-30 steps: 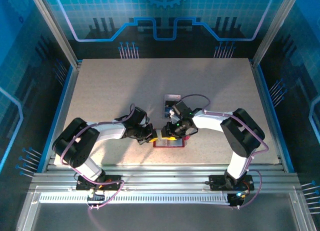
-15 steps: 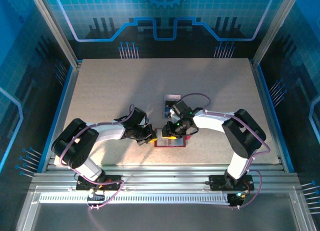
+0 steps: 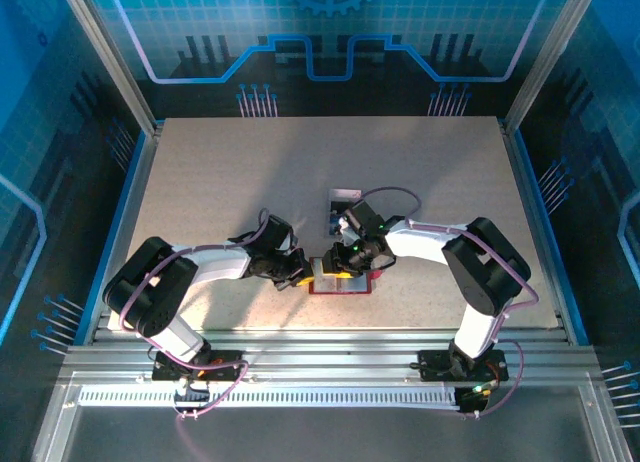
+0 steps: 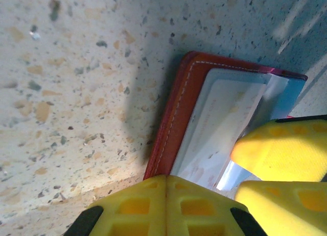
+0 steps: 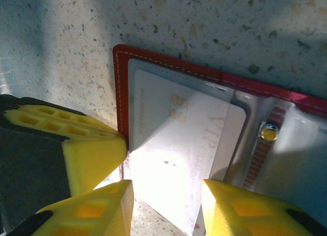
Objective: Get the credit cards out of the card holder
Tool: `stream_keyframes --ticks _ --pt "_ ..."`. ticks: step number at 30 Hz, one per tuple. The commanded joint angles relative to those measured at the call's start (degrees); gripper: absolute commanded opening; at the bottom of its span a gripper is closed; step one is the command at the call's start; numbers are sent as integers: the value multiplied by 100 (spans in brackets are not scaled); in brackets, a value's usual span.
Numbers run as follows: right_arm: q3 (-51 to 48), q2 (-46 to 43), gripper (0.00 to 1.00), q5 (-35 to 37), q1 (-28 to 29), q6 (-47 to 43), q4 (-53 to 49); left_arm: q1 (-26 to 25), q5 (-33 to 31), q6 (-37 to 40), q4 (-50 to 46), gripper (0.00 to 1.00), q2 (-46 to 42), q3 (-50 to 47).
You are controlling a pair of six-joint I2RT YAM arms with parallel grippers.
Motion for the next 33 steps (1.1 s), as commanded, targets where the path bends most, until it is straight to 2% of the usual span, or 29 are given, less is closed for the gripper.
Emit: stream_keyframes --ticks 1,14,25,33 --pt "-58 140 41 125 56 -127 -222 53 -60 34 -143 7 -129 -80" --pt "223 -12 41 662 30 -482 -857 48 -65 68 -174 7 -97 -97" --pt "176 24 41 544 24 -451 -744 3 182 -76 183 6 -257 -18" --pt "161 -29 41 568 30 -455 -752 -93 273 -48 170 6 74 148"
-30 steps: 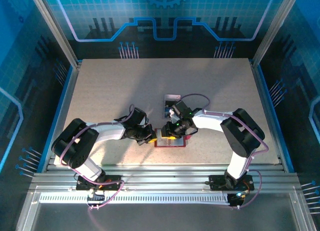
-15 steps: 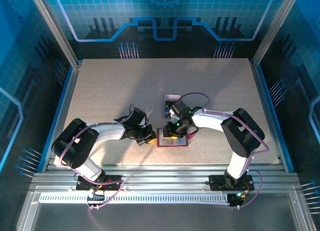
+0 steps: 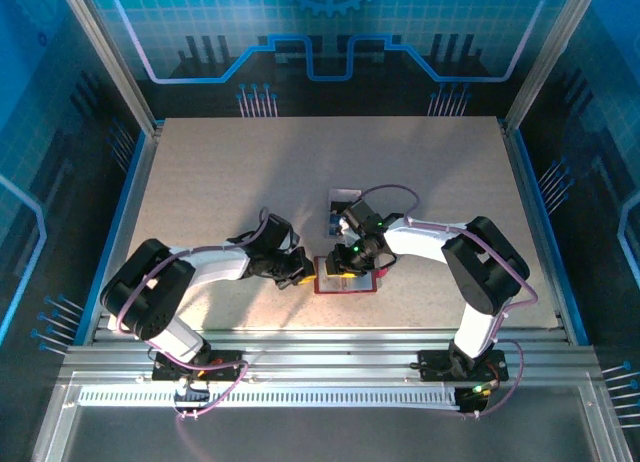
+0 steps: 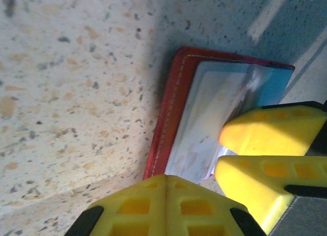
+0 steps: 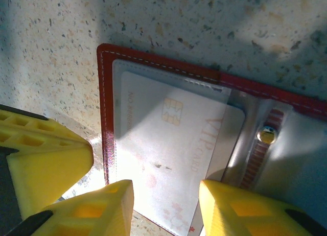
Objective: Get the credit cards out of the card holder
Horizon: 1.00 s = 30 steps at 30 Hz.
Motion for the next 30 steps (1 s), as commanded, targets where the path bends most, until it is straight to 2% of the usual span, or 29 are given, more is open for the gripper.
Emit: stream_keyframes --ticks 1,20,30 --pt "-11 -59 41 165 30 -51 -221 -44 189 -50 79 6 206 123" --pt "67 -246 41 493 -62 -246 -566 -43 85 3 -64 6 368 -41" --pt "-2 -242 42 239 -75 -204 -351 -51 122 -74 13 6 175 137"
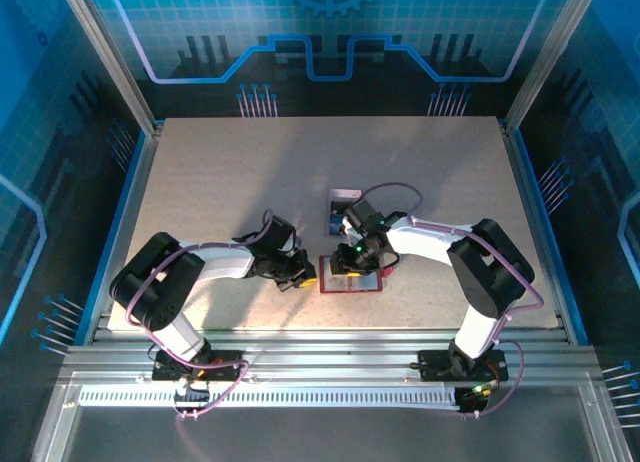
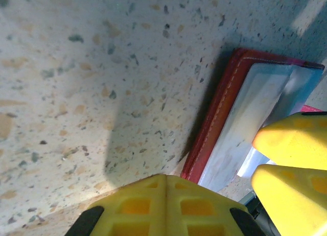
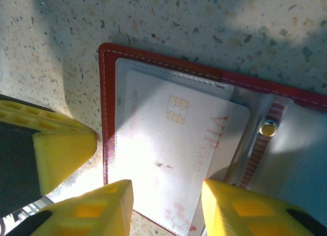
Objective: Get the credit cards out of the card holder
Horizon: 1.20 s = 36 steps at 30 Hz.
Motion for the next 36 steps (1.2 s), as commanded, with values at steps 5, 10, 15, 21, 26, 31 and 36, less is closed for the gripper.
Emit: stream_keyframes --ticks 5,10,15,21,26,31,36 --pt "-46 11 42 -183 -19 -2 100 -95 92 -43 -153 7 -193 406" --pt "-55 -3 42 -149 -23 -18 57 -232 153 -29 -129 7 101 615" --pt "-56 -34 42 -114 -23 -36 23 -267 -5 -35 -280 6 293 602" --pt "-21 -29 42 -54 -27 -58 -55 -270 -116 63 -372 6 457 521" --pt "2 -37 43 71 -69 -98 -172 -263 -138 2 -308 6 540 383" --pt "-3 -21 43 48 -157 -172 -194 -256 -178 2 -344 6 446 268" --pt "2 -93 43 44 -242 -225 -249 -247 -215 7 -384 6 349 176"
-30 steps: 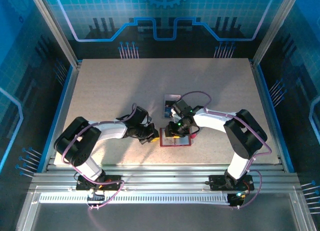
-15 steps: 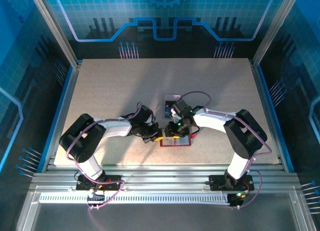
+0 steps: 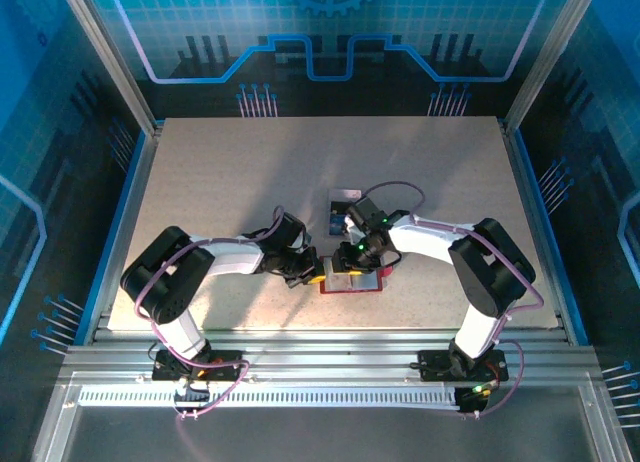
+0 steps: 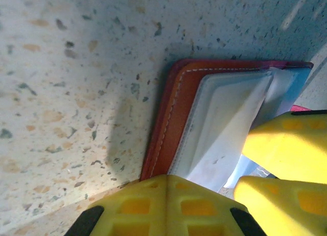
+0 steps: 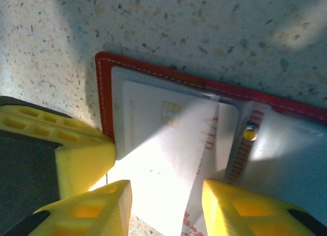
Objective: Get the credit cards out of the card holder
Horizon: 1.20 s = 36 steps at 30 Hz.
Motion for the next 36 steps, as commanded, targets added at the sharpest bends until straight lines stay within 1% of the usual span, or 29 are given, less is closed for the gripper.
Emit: stream_keyframes --ticks 1,4,11,16,18,20,22,28,36 --pt "1 -109 43 55 -107 -114 -235 -2 -178 -2 -439 6 -34 -238" --pt "-37 -168 43 -114 -137 -77 -122 22 -180 15 -462 6 -59 -255" --pt "-296 -359 43 -830 -304 313 513 87 -227 50 -578 6 -292 -359" --pt "-332 -320 43 -995 -362 378 649 148 -283 92 -717 6 -553 -443" --pt "-323 -281 42 -1053 -370 365 664 161 -284 125 -705 9 -640 -407" --pt "-327 -247 40 -1111 -369 345 699 162 -271 148 -710 13 -706 -265" --pt "-326 -222 38 -1127 -388 326 687 163 -266 161 -779 15 -754 -92" --pt "-331 -102 33 -1206 -473 248 722 153 -249 185 -950 13 -710 292" --pt "-277 132 27 -1349 -546 119 766 120 -205 258 -959 8 -383 351"
